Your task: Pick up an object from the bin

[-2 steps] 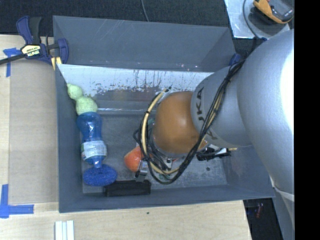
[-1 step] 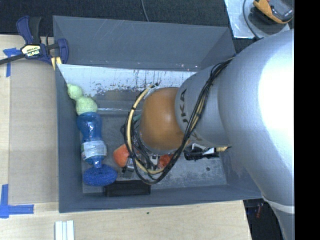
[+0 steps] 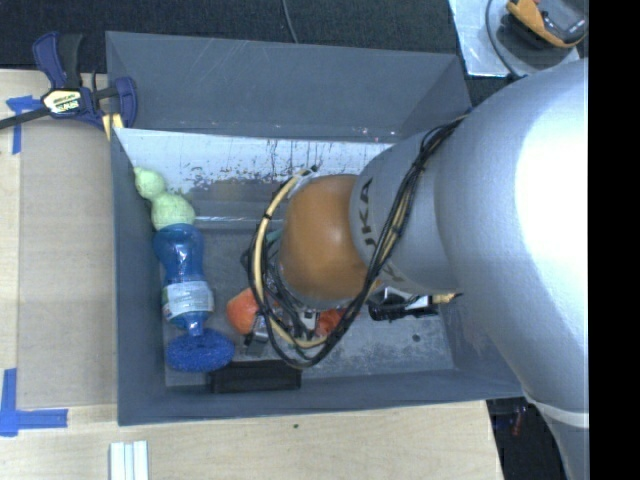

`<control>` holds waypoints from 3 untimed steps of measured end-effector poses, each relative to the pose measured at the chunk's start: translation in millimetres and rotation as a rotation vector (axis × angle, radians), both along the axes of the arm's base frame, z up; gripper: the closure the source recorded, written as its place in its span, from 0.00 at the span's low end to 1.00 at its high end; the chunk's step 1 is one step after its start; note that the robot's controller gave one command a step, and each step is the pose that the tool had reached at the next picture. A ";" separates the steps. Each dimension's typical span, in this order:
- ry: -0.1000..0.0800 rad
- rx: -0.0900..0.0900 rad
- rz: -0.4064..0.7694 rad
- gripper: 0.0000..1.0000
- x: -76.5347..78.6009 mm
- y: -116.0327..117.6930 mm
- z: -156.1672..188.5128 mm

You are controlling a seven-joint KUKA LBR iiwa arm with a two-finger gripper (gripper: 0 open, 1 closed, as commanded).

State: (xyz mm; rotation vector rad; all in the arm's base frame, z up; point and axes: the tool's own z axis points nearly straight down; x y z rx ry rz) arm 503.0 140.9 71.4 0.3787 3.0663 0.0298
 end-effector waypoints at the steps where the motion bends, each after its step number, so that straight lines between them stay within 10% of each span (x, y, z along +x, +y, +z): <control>1: 0.000 0.000 0.000 1.00 0.0 0.0 0.0; 3: 0.000 0.000 -0.001 1.00 -0.1 -0.1 0.0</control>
Offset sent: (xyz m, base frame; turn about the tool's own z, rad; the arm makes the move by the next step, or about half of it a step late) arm 0.0000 0.0000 0.0000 0.0000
